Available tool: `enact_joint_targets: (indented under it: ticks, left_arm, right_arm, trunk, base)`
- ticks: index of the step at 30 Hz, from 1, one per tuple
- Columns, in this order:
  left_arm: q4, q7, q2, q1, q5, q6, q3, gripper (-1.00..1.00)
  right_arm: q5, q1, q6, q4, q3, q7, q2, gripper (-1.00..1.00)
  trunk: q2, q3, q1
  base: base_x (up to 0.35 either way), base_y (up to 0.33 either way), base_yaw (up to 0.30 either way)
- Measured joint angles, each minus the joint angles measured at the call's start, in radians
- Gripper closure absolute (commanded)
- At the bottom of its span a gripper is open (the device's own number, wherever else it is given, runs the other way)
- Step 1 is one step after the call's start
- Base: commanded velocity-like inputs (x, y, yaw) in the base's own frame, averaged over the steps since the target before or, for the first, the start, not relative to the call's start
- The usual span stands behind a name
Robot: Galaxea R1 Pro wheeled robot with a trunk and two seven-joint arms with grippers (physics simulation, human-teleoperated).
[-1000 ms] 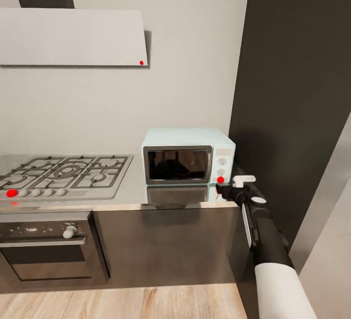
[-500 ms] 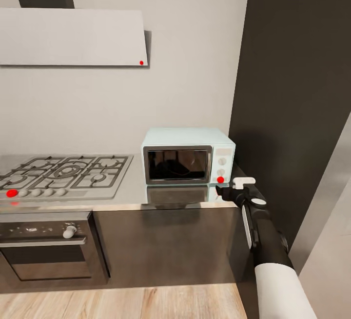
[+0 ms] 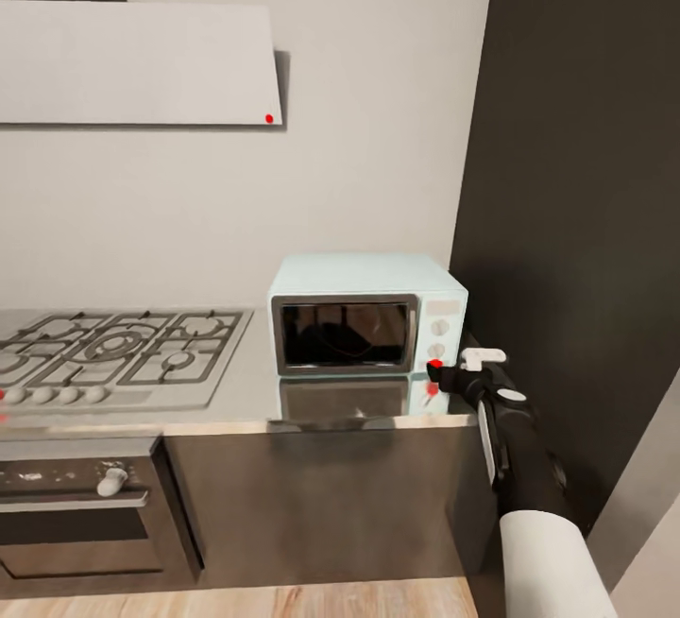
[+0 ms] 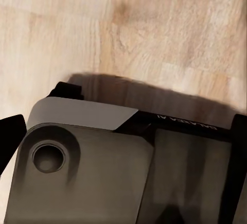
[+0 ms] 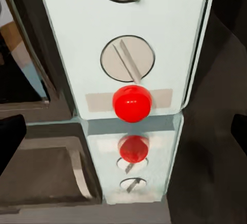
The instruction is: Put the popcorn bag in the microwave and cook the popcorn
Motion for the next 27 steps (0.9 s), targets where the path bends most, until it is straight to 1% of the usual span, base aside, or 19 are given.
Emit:
enact_joint_targets:
  ticks: [3,10,14,18,20,22,23,24,27]
  left_arm:
    - [0.000,0.000,0.000,0.000,0.000,0.000,0.000,-1.00]
    - [0.000,0.000,0.000,0.000,0.001,0.000,0.000,-1.00]
    - [0.000,0.000,0.000,0.000,0.001,0.000,0.000,-1.00]
    - [0.000,0.000,0.000,0.000,0.002,0.000,0.000,-1.00]
    - [0.000,0.000,0.000,0.000,0.002,0.000,0.000,-1.00]
    - [0.000,0.000,0.000,0.000,0.002,0.000,0.000,-1.00]
    - [0.000,0.000,0.000,0.000,0.002,0.000,0.000,-1.00]
    - [0.000,0.000,0.000,0.000,0.002,0.000,0.000,-1.00]
    - [0.000,0.000,0.000,0.000,0.001,0.000,0.000,-1.00]
  right_arm:
    - [0.002,0.000,-0.002,0.035,0.000,-0.001,-0.009,-1.00]
    - [-0.002,-0.010,-0.011,0.052,-0.005,-0.008,-0.028,-1.00]
    - [-0.004,-0.013,-0.077,0.075,-0.005,-0.011,-0.033,-1.00]
    - [-0.005,-0.014,-0.148,0.154,-0.004,-0.018,-0.033,-1.00]
    - [-0.005,-0.014,-0.175,0.180,-0.004,-0.020,-0.034,-1.00]
    - [-0.005,-0.014,-0.186,0.193,-0.006,-0.022,-0.035,-1.00]
    - [-0.005,-0.014,-0.188,0.195,-0.011,-0.022,-0.036,-1.00]
    - [-0.005,-0.014,-0.191,0.197,-0.032,-0.022,-0.036,-1.00]
    - [-0.004,-0.014,-0.196,0.199,-0.063,-0.021,-0.038,-1.00]
  trunk:
    - [0.000,0.000,0.000]
    - [0.000,0.000,0.001]
    - [0.000,0.000,0.001]
    - [0.000,0.000,0.001]
    - [0.000,0.000,0.001]
    - [0.000,0.000,0.001]
    - [0.000,0.000,0.001]
    - [0.000,0.000,0.001]
    - [0.000,0.000,0.001]
  base:
    - [0.098,0.000,0.000]
    - [0.012,0.000,0.000]
    - [0.000,0.000,0.000]
    - [0.000,0.000,0.000]
    - [0.000,0.000,0.000]
    - [0.000,0.000,0.000]
    - [0.000,0.000,0.000]
    - [0.000,0.000,0.000]
    - [0.000,0.000,0.000]
